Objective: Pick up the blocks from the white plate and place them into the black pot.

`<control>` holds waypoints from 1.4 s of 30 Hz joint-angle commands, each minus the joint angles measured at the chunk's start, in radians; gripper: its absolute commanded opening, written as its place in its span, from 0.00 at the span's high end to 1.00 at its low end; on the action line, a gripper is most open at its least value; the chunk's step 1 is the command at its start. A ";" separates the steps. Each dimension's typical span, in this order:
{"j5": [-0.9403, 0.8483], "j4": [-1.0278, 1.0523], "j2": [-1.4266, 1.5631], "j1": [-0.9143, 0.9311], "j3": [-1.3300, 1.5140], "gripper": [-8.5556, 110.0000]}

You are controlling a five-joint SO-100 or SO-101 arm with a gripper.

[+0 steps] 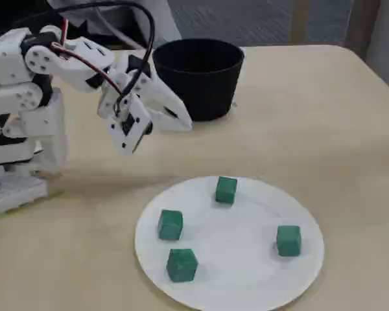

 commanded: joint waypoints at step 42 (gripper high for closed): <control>0.023 0.333 -1.186 0.321 -1.175 0.95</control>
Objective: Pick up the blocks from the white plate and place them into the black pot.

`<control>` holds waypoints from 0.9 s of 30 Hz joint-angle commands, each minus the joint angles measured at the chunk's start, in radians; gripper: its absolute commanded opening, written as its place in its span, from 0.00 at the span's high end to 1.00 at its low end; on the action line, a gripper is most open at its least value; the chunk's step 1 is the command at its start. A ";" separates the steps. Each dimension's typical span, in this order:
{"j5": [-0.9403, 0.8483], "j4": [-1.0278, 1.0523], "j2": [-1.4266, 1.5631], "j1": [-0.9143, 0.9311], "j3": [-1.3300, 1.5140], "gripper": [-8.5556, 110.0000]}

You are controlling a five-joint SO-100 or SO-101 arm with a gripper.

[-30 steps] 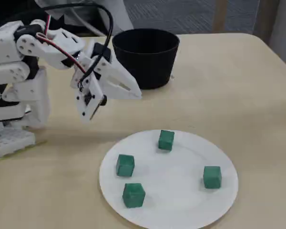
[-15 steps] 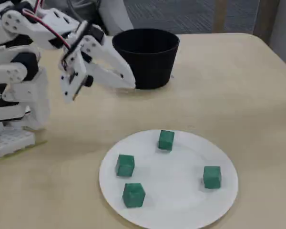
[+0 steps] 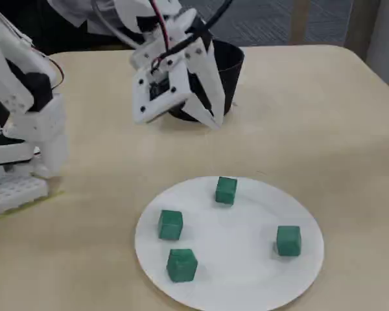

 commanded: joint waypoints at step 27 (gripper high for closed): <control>-0.054 0.218 -0.778 0.124 -0.658 0.67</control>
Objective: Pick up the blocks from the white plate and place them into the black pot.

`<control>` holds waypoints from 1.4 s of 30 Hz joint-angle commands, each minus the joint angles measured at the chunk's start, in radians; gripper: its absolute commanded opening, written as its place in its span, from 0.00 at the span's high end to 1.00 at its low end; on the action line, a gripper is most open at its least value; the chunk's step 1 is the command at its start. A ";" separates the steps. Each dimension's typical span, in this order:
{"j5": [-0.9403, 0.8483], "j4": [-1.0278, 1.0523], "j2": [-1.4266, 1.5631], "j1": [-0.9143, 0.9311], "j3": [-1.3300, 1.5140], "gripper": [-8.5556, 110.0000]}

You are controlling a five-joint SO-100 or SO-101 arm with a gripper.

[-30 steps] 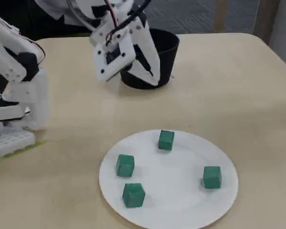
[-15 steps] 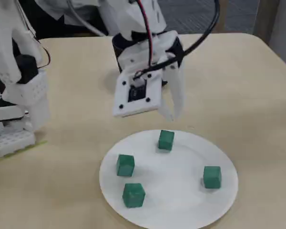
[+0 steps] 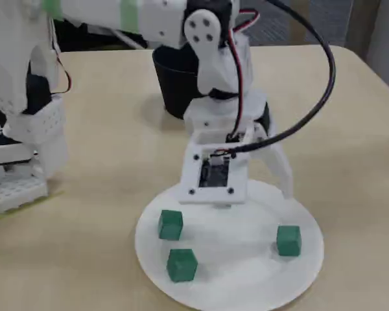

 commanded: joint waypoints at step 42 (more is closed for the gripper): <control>0.037 0.123 -0.541 0.028 -0.690 0.78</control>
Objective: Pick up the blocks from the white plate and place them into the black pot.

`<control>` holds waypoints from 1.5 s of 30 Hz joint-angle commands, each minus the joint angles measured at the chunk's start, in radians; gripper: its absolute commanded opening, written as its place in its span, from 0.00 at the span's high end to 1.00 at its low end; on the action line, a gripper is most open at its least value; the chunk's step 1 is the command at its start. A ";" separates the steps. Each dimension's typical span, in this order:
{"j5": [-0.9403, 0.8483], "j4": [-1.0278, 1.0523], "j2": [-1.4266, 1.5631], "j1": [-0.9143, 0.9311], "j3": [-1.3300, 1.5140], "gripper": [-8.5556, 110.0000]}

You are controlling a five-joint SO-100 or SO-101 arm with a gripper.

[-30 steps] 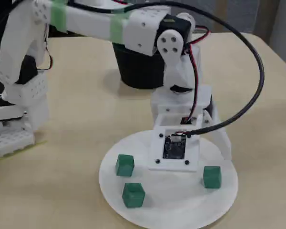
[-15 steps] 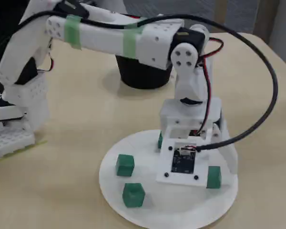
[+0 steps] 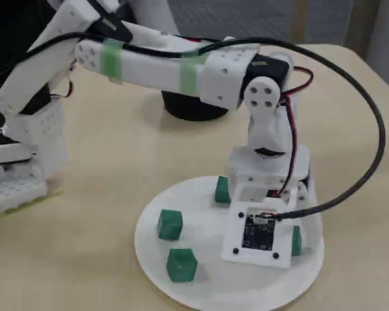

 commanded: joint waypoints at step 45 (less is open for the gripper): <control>0.160 0.288 0.416 -0.973 -0.535 0.95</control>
